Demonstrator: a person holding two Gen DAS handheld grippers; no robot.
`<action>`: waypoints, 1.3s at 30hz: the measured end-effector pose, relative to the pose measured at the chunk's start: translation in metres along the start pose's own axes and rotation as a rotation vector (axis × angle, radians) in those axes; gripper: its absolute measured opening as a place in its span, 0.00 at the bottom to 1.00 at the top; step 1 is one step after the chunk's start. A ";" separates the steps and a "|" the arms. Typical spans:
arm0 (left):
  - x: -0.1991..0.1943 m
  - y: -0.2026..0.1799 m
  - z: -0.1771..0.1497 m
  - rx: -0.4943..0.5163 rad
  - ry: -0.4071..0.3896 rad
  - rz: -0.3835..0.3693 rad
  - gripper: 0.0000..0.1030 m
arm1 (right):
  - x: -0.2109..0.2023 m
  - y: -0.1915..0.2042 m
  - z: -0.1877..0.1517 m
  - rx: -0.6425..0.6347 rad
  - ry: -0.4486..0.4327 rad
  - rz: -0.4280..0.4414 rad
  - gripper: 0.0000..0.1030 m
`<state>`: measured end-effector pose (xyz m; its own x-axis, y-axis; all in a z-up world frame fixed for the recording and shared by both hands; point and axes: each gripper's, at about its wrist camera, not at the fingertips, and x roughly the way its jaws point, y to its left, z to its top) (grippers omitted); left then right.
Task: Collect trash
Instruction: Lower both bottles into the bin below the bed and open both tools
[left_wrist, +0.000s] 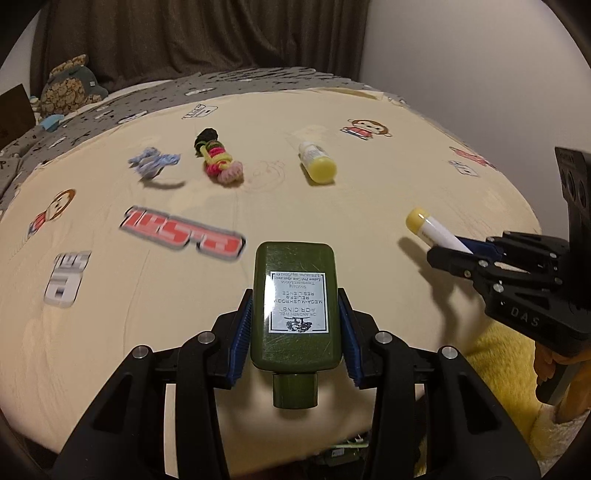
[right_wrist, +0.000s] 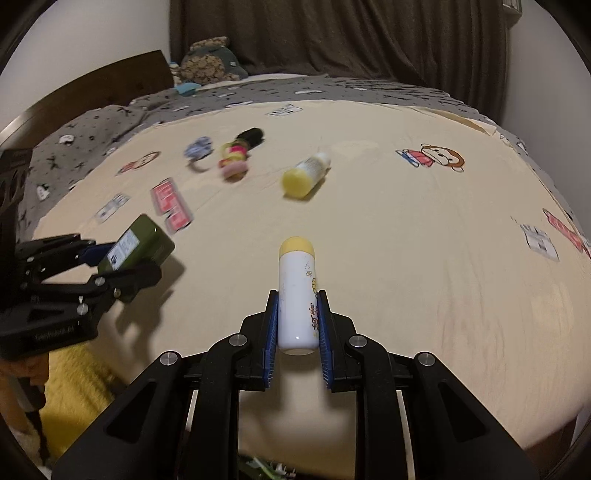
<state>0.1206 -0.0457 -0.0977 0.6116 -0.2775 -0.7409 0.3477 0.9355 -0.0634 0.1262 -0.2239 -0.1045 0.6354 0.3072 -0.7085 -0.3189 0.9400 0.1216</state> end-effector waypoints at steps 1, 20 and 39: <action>-0.009 -0.003 -0.010 0.005 -0.008 0.002 0.39 | -0.007 0.003 -0.008 0.005 -0.008 0.011 0.20; -0.014 -0.052 -0.128 0.052 0.123 -0.073 0.39 | -0.035 0.030 -0.120 0.073 0.082 0.092 0.20; 0.074 -0.044 -0.193 -0.036 0.424 -0.047 0.39 | 0.046 0.025 -0.184 0.163 0.421 0.023 0.20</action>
<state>0.0136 -0.0650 -0.2789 0.2464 -0.2124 -0.9456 0.3389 0.9330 -0.1212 0.0180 -0.2134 -0.2622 0.2773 0.2723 -0.9214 -0.1932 0.9552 0.2242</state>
